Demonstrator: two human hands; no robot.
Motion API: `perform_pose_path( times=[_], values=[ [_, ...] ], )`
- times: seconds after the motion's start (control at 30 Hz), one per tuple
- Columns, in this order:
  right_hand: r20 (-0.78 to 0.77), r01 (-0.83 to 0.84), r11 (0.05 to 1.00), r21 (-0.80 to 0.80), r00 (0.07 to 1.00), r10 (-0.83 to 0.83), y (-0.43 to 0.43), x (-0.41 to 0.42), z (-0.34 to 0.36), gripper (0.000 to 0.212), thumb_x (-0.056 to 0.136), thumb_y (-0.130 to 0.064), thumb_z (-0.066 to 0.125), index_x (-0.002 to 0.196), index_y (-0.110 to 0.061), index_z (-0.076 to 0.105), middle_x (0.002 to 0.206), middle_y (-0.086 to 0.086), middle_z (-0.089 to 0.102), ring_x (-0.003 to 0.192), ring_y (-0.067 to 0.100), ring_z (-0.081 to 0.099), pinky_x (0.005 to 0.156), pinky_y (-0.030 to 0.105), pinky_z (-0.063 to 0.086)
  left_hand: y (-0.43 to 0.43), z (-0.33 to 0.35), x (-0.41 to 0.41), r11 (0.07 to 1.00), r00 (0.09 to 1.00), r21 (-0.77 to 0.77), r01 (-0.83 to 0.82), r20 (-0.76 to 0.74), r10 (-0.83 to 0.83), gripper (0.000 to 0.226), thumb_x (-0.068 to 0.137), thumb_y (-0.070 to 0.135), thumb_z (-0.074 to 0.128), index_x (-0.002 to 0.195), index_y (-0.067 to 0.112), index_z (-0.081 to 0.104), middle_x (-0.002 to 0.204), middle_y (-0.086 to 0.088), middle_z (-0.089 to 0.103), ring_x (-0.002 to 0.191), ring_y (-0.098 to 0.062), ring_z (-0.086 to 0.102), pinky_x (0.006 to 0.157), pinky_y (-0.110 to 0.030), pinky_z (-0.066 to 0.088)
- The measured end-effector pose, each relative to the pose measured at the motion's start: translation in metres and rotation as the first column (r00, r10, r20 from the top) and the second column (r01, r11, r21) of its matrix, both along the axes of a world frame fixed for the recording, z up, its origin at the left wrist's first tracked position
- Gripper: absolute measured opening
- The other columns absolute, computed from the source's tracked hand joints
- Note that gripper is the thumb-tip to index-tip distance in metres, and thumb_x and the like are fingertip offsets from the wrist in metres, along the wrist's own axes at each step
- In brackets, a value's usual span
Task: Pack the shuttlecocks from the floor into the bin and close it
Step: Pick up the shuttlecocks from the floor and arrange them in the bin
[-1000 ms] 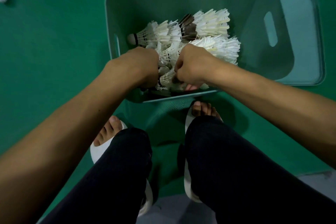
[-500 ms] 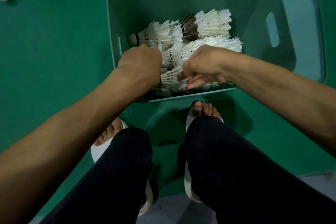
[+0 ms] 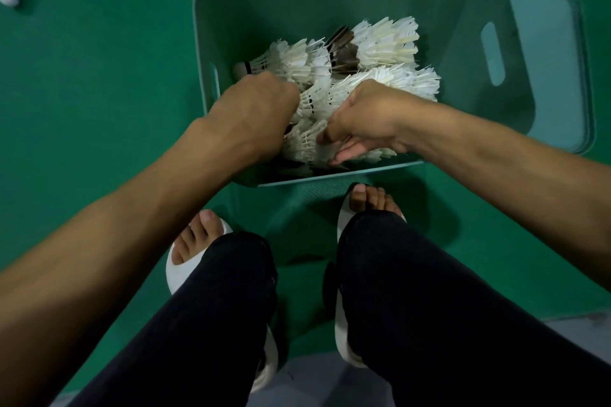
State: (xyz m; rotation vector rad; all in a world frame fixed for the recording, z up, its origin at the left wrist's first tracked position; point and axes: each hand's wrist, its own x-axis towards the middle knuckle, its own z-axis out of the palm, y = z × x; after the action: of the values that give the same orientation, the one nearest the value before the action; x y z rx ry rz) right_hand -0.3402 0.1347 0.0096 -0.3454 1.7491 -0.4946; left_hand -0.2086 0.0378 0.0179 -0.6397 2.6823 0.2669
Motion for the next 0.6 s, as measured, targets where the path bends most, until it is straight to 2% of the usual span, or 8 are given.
perform_pose_path(
  times=[0.07,0.13,0.2,0.33,0.4,0.47,0.53,0.6],
  values=[
    [-0.002,-0.013,1.000,0.013,1.000,0.013,0.000,-0.001,-0.002,0.034,0.083,0.000,0.079,0.110,0.015,0.064,0.102,0.027,0.073,0.081,0.034,0.078,0.065,0.034,0.064,-0.001,0.001,0.003,0.999,1.000,0.044,-0.008,-0.026,0.010,0.013,0.080,-0.006,0.066,0.087,0.004,0.067,0.079,-0.015,0.061,0.082,-0.037,0.066,0.069,-0.042,0.056],
    [-0.015,-0.012,1.000,0.013,1.000,0.012,-0.001,-0.002,-0.002,0.031,0.085,0.003,0.076,0.111,0.014,0.062,0.103,0.028,0.072,0.081,0.034,0.077,0.064,0.034,0.064,-0.001,0.001,0.006,0.997,0.999,0.075,-0.015,-0.027,0.017,0.014,0.079,-0.004,0.065,0.087,0.007,0.067,0.076,-0.009,0.052,0.077,-0.033,0.061,0.065,-0.039,0.050],
    [-0.032,-0.018,1.000,0.021,0.999,0.018,-0.003,-0.004,-0.003,0.027,0.086,0.005,0.073,0.109,0.014,0.062,0.107,0.027,0.070,0.085,0.035,0.077,0.067,0.036,0.065,-0.003,0.000,0.010,0.994,1.000,0.112,-0.018,-0.020,0.020,0.014,0.080,-0.002,0.065,0.086,0.011,0.065,0.078,-0.007,0.053,0.076,-0.030,0.058,0.063,-0.036,0.044],
    [-0.004,-0.035,0.996,0.077,0.999,0.036,-0.004,-0.003,0.001,0.004,0.093,0.009,0.061,0.094,0.005,0.059,0.128,0.025,0.061,0.109,0.034,0.069,0.081,0.038,0.063,-0.008,-0.001,0.008,0.972,0.998,0.228,-0.059,0.031,0.053,0.019,0.086,-0.001,0.061,0.083,0.017,0.057,0.083,-0.003,0.056,0.080,-0.024,0.054,0.064,-0.032,0.037],
    [0.028,-0.016,0.996,0.093,1.000,0.014,-0.004,-0.002,0.001,0.010,0.097,0.011,0.053,0.091,0.003,0.055,0.137,0.025,0.057,0.119,0.034,0.063,0.082,0.037,0.062,-0.011,0.000,0.005,0.955,0.996,0.286,-0.081,0.067,0.065,0.022,0.089,0.001,0.059,0.082,0.020,0.051,0.082,0.000,0.053,0.080,-0.023,0.052,0.064,-0.033,0.035],
    [0.048,-0.010,0.994,0.110,0.999,0.005,-0.004,-0.002,0.000,0.009,0.098,0.012,0.050,0.099,0.004,0.054,0.143,0.024,0.052,0.124,0.035,0.059,0.087,0.037,0.059,-0.011,0.000,0.003,0.946,0.995,0.314,-0.087,0.076,0.066,0.019,0.091,0.002,0.059,0.085,0.019,0.052,0.086,-0.003,0.055,0.084,-0.025,0.053,0.067,-0.033,0.036],
    [0.047,-0.022,0.993,0.114,0.999,0.017,-0.004,-0.002,-0.003,0.019,0.099,0.011,0.048,0.116,0.005,0.053,0.147,0.023,0.050,0.126,0.035,0.057,0.091,0.038,0.058,-0.009,0.001,0.003,0.946,0.995,0.311,-0.093,0.069,0.075,0.018,0.090,0.003,0.061,0.085,0.018,0.053,0.089,-0.005,0.057,0.084,-0.025,0.053,0.067,-0.032,0.036],
    [0.045,-0.052,0.989,0.138,0.998,0.046,-0.003,0.001,-0.004,0.016,0.099,0.009,0.050,0.114,0.005,0.055,0.146,0.023,0.050,0.124,0.034,0.058,0.092,0.039,0.059,-0.006,0.001,0.004,0.951,0.995,0.293,-0.096,0.054,0.084,0.025,0.086,0.004,0.068,0.081,0.019,0.049,0.088,-0.004,0.056,0.082,-0.024,0.051,0.065,-0.032,0.035]
  ],
)
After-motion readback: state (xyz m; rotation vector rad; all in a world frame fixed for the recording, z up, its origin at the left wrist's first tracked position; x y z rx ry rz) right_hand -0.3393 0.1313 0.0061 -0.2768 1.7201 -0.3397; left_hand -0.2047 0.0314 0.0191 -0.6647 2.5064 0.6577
